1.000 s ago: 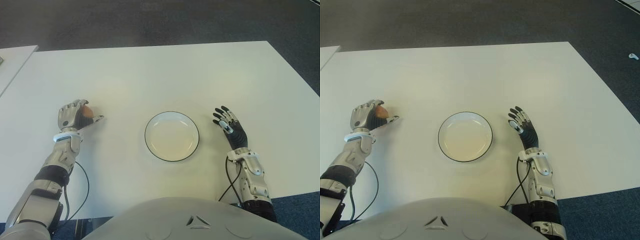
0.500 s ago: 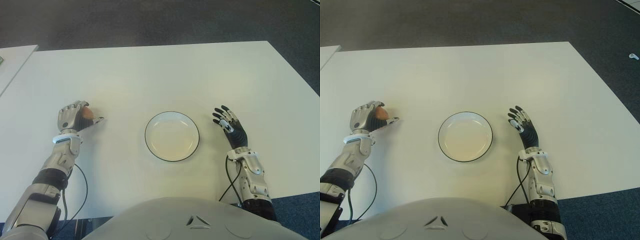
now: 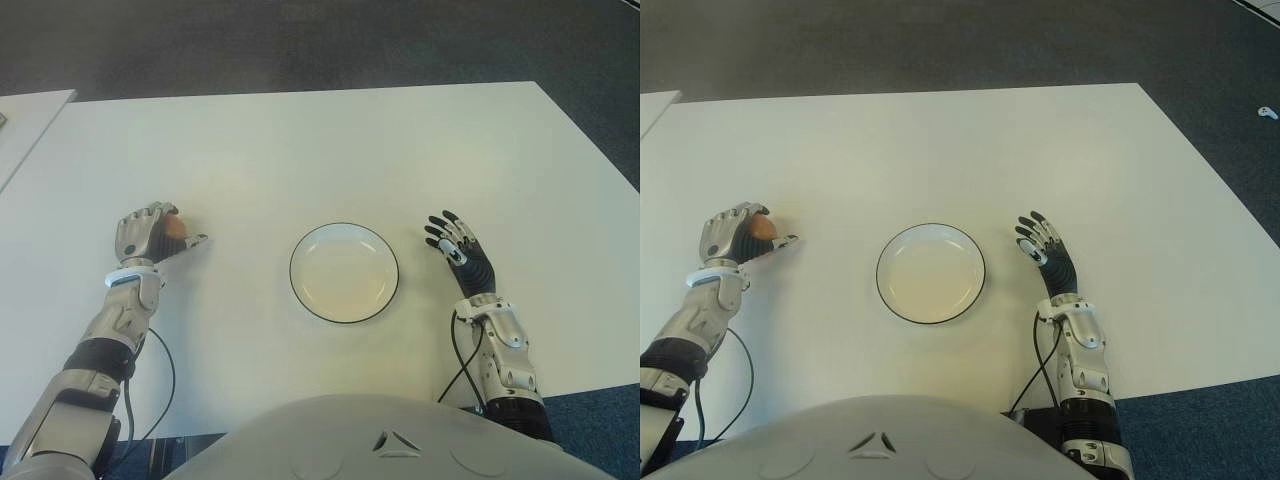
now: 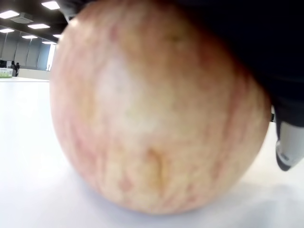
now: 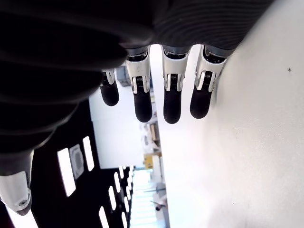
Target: Put the apples into the plate.
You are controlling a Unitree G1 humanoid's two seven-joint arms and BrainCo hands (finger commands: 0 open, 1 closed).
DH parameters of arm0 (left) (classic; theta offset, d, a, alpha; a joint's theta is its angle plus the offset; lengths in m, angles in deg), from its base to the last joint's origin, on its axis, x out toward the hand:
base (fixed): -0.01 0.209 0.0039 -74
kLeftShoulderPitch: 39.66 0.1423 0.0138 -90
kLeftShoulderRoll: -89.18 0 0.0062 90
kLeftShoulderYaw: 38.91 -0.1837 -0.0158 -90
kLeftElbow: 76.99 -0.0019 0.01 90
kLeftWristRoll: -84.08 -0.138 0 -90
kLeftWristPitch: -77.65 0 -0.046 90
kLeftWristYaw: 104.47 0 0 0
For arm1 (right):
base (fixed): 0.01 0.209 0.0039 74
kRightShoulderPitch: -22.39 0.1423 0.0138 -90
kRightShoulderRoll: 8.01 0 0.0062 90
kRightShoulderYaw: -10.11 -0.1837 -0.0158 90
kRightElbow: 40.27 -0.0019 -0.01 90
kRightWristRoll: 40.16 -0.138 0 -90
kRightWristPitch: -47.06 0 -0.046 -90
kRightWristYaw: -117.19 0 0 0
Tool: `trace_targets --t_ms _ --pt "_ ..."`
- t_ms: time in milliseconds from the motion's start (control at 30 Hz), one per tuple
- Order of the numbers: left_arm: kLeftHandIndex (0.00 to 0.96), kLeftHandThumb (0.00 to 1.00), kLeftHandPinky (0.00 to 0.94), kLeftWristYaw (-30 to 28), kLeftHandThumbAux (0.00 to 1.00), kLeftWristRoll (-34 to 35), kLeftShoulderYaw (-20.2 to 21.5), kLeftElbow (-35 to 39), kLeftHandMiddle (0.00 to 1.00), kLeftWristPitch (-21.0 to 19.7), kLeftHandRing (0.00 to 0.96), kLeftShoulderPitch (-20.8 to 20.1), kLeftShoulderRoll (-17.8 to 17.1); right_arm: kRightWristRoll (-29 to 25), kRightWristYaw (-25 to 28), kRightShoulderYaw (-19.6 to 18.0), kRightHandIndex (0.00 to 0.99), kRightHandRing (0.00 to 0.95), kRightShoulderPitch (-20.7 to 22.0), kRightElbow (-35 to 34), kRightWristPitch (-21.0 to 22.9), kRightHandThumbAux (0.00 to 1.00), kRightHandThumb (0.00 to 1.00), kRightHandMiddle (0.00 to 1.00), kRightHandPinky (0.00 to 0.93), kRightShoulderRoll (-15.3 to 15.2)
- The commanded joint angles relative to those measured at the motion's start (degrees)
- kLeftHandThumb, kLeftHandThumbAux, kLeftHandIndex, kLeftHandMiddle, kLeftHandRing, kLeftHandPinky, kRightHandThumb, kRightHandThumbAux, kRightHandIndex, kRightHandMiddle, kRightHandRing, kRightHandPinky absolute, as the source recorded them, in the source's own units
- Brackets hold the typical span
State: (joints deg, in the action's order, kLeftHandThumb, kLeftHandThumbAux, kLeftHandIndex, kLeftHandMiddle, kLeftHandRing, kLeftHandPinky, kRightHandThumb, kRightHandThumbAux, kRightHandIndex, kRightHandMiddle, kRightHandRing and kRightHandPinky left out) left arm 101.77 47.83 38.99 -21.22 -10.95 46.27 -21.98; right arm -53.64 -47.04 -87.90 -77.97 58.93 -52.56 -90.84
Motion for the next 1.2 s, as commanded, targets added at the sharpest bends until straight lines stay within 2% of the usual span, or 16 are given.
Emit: trace_targets --t_ms 33,300,567,700,833,967,1100,1200 --pt "0.405 0.855 0.742 -4.56 0.667 0.06 -2.02 -1.30 0.522 -1.18 0.797 4.12 1.61 0.86 -0.46 -0.14 0.105 0.175 -1.45 2.22 1.93 0.563 0.137 0.194 0.166 0.01" --pt "0.404 0.855 0.749 -4.58 0.667 -0.06 -2.20 -1.42 0.524 -0.98 0.798 4.21 1.55 0.96 -0.43 -0.05 0.107 0.176 -1.32 3.06 1.21 0.562 0.135 0.194 0.172 0.18" --pt "0.405 0.855 0.751 -7.17 0.667 -0.27 -1.23 5.63 0.525 -3.41 0.797 5.45 -0.16 1.47 -1.11 0.13 0.114 0.179 -1.03 3.95 0.94 0.563 0.125 0.203 0.165 0.39" --pt "0.405 0.855 0.755 -9.90 0.667 -0.13 0.11 10.73 0.525 -4.16 0.802 4.82 -2.21 1.36 -1.27 0.14 0.119 0.188 -0.82 4.33 0.78 0.564 0.128 0.211 0.179 0.51" --pt "0.404 0.855 0.766 -16.16 0.667 -0.67 2.77 24.11 0.526 -8.68 0.810 5.62 -4.43 1.16 -1.32 0.19 0.127 0.197 -0.40 5.34 -0.09 0.564 0.138 0.221 0.192 1.07" --pt "0.404 0.854 0.768 -18.14 0.668 -2.39 3.43 28.34 0.525 -10.09 0.813 5.71 -4.66 1.22 -1.45 0.21 0.132 0.200 -0.04 6.39 -1.04 0.565 0.145 0.226 0.194 1.39" --pt "0.404 0.854 0.749 -17.97 0.668 -4.36 3.48 30.19 0.524 -8.72 0.816 5.48 -5.59 1.24 -1.44 0.37 0.134 0.202 0.33 7.24 -1.63 0.567 0.147 0.228 0.190 1.60" --pt "0.404 0.855 0.731 -18.68 0.668 -4.29 4.58 33.31 0.525 -6.11 0.819 5.07 -7.25 1.11 -1.50 0.35 0.136 0.201 0.62 7.87 -2.69 0.567 0.158 0.231 0.190 2.19"
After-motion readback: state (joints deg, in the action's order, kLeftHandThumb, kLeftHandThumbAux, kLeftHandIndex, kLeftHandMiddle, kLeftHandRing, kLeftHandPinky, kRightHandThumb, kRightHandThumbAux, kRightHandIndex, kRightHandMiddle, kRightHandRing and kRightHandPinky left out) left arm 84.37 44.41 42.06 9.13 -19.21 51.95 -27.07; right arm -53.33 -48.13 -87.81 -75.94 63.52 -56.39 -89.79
